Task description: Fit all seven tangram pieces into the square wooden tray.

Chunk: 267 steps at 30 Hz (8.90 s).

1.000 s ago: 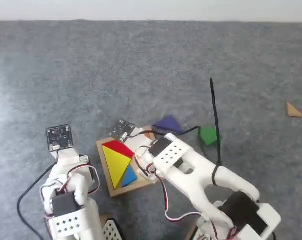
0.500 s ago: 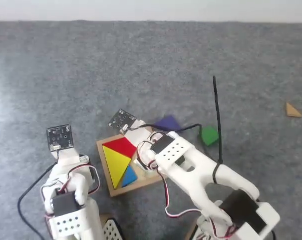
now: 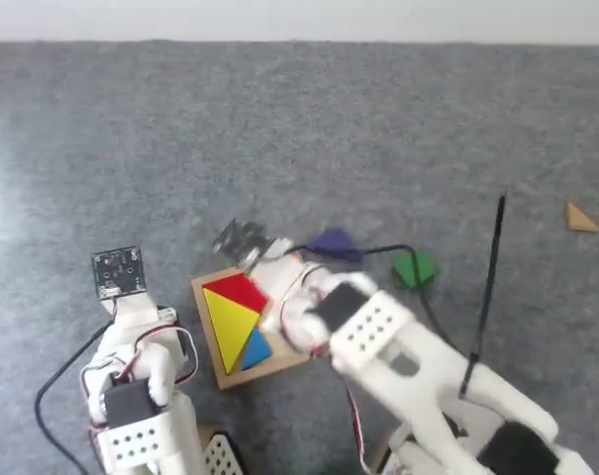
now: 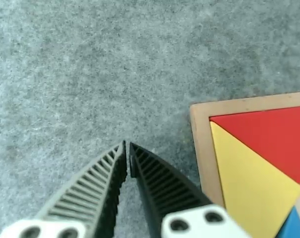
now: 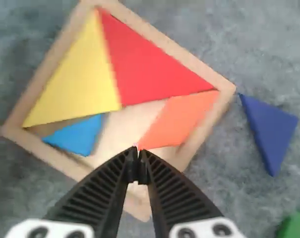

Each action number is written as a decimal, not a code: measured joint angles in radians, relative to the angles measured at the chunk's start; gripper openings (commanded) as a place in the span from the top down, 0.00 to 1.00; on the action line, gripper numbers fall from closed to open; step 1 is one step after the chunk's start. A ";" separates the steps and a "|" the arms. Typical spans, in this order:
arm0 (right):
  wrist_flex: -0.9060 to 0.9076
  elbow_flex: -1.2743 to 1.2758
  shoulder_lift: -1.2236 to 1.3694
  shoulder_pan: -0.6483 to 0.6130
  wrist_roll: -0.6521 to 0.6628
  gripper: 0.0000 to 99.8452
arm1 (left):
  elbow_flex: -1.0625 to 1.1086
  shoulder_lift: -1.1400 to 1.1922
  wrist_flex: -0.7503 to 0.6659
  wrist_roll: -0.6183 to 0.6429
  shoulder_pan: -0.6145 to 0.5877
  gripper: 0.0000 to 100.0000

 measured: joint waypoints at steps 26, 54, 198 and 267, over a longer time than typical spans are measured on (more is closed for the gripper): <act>-0.075 0.009 0.198 -0.236 0.000 0.99 | 0.000 0.000 0.000 0.000 0.000 0.99; -0.118 -0.083 0.358 -0.064 -0.006 0.99 | 0.000 0.000 0.000 0.000 0.000 0.99; 0.635 -1.597 1.381 0.371 0.736 0.92 | 0.000 0.000 0.000 0.000 0.000 0.99; 0.677 -1.821 1.511 0.278 0.842 0.72 | 0.000 0.000 0.000 0.000 0.000 0.99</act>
